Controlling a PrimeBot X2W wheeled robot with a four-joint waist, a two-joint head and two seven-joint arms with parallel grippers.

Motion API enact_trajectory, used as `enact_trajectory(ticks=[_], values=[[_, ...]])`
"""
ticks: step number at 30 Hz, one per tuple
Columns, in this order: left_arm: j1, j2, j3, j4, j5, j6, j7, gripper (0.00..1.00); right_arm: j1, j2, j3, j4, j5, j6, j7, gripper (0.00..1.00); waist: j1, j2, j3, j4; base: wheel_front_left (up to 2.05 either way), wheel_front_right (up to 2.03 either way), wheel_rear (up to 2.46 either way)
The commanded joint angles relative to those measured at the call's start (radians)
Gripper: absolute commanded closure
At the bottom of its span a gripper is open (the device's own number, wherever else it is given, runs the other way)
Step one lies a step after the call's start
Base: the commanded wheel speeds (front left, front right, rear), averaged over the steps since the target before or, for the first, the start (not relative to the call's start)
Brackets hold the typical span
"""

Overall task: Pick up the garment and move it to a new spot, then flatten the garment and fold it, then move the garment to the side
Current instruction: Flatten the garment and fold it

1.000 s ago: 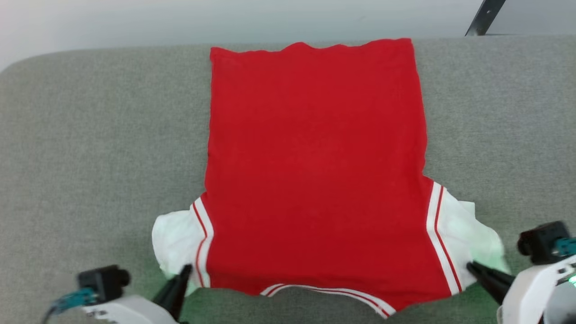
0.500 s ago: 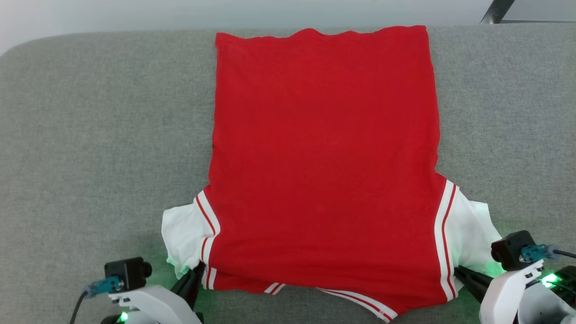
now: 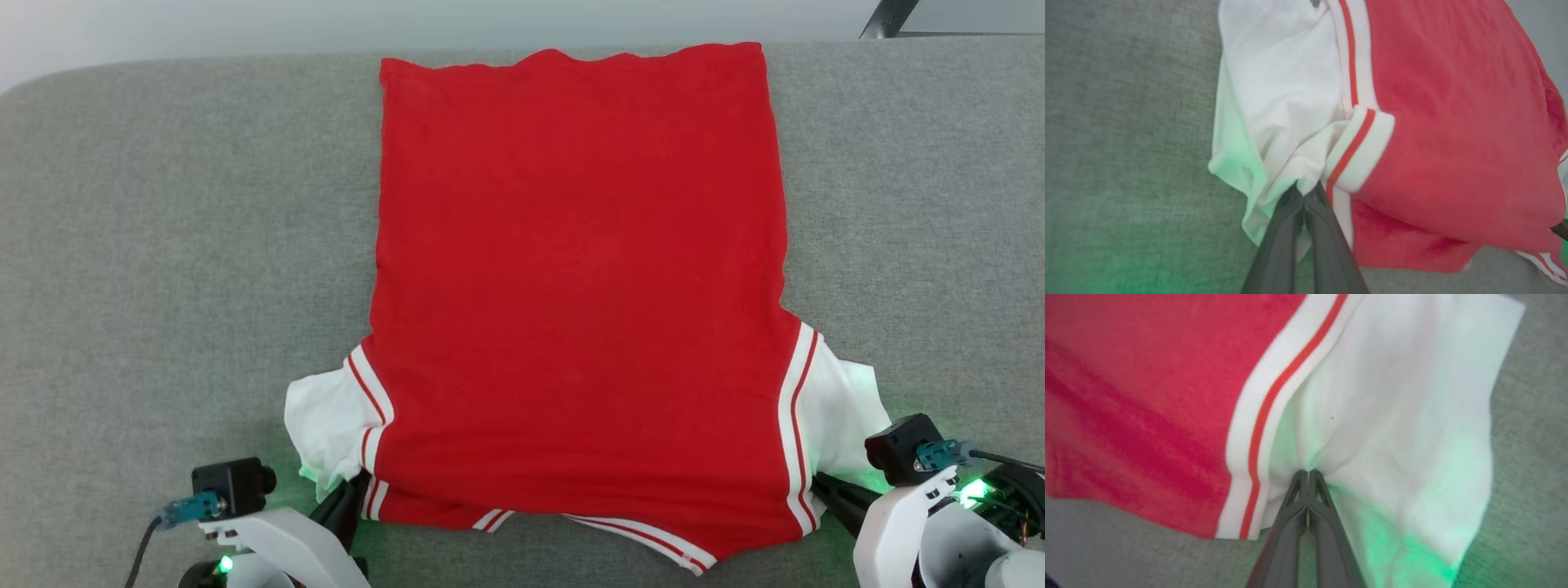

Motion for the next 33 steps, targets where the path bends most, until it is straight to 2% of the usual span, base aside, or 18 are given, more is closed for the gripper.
enact_trajectory(ticks=[1, 2, 3, 6, 10, 11, 16, 19, 24, 28, 33], values=[[0.008, -0.020, -0.019, 0.064, -0.014, 0.017, 0.032, 1.00, -0.010, 0.016, 0.025, 0.093, -0.029, -0.026, 0.007, 0.78, 0.0000, -0.0001, -0.001, -0.003, 0.00, 0.00, 0.00], [0.009, -0.022, -0.019, 0.064, -0.014, 0.015, 0.028, 1.00, -0.018, 0.015, 0.017, 0.086, -0.029, -0.026, -0.002, 0.29, 0.0000, -0.0001, -0.003, -0.003, 0.00, 0.00, 0.00], [0.009, -0.024, -0.018, 0.063, -0.014, 0.015, 0.026, 1.00, -0.025, 0.013, 0.012, 0.072, -0.034, -0.026, -0.007, 0.00, 0.0000, -0.0001, -0.004, -0.003, 0.00, 0.00, 0.00], [0.014, -0.024, -0.013, 0.056, -0.016, 0.018, 0.018, 1.00, -0.042, 0.007, -0.024, -0.001, -0.014, -0.026, -0.010, 0.00, 0.0000, -0.0001, -0.008, -0.007, 0.00, 0.00, 0.00], [0.022, -0.021, -0.009, 0.036, -0.015, 0.028, 0.011, 1.00, -0.051, -0.002, -0.088, -0.158, 0.014, -0.015, 0.033, 0.00, 0.0000, -0.0001, -0.010, -0.010, 0.00, 0.00, 0.00], [0.022, -0.021, -0.009, 0.036, -0.015, 0.028, 0.011, 1.00, -0.051, -0.002, -0.088, -0.158, 0.014, -0.015, 0.033, 0.00, 0.0000, -0.0001, -0.010, -0.010, 0.00, 0.00, 0.00], [-0.002, -0.025, -0.017, 0.003, 0.004, 0.029, 0.016, 1.00, -0.106, -0.009, -0.179, -0.314, 0.075, -0.015, 0.162, 0.00, 0.0000, -0.0001, 0.009, 0.008, 0.00, 0.00, 0.00], [-0.026, -0.027, -0.020, -0.019, 0.015, 0.026, 0.023, 1.00, -0.195, -0.028, -0.225, -0.344, 0.072, -0.015, 0.229, 0.00, 0.0000, -0.0001, 0.034, 0.031, 0.00, 0.00, 0.00], [-0.068, -0.038, -0.033, -0.042, 0.041, 0.017, 0.032, 1.00, -0.423, -0.026, -0.251, -0.213, 0.062, -0.015, 0.313, 0.00, 0.0000, -0.0001, 0.093, 0.086, 0.00, 0.00, 0.00], [-0.106, -0.043, -0.032, -0.065, 0.060, 0.013, 0.028, 1.00, -0.643, 0.011, -0.237, -0.013, 0.036, -0.015, 0.395, 0.00, 0.0000, -0.0001, 0.157, 0.140, 0.00, 0.00, 0.00], [-0.140, -0.057, -0.036, -0.090, 0.075, 0.002, 0.027, 1.00, -0.915, 0.048, -0.212, 0.267, -0.082, -0.015, 0.464, 0.00, 0.0000, -0.0001, 0.238, 0.200, 0.00, 0.00, 0.00]])
